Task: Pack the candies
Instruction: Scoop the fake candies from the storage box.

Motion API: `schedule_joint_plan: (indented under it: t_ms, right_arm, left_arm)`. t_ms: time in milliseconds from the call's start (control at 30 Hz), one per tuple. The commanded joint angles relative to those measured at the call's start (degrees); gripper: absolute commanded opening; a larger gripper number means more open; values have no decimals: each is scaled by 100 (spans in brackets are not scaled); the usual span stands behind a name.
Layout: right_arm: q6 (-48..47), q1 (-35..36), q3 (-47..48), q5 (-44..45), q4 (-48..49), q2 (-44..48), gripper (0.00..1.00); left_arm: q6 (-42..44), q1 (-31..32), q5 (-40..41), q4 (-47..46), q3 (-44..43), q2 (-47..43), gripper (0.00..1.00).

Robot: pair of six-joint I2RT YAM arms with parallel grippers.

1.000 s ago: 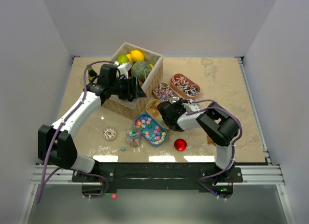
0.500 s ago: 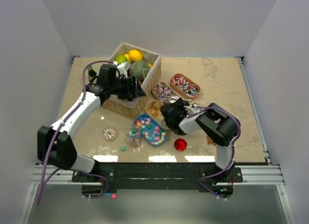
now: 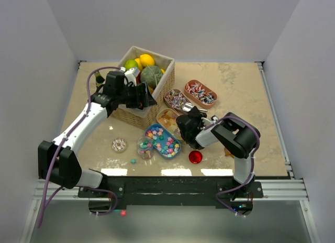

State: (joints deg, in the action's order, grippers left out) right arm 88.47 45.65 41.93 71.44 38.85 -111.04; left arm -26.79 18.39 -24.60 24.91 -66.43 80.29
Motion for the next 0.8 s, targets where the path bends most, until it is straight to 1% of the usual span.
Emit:
schedule_joint_plan:
  t_ms: [0,200,500,600,767]
  right_arm:
    - [654,313,-405,-1563,113,-462,0]
    - [918,322,-405,-1651,202,-541,0]
    - [953,260,-265,-1475,-140,-366,0]
    - [787,269,-229,-1326,-421,-155,0]
    - [453,164,-422,-1290,-124,143,0]
  left_arm:
    - [-19,-29,52,155,157,-102,94]
    - [-81,-29,61,181,113,39,94]
    - [-143,-29,131,243,-36,171,94]
    - [-178,-29,105,260,-80,215,93]
    - [-213,-29,192,252,-107,259,93]
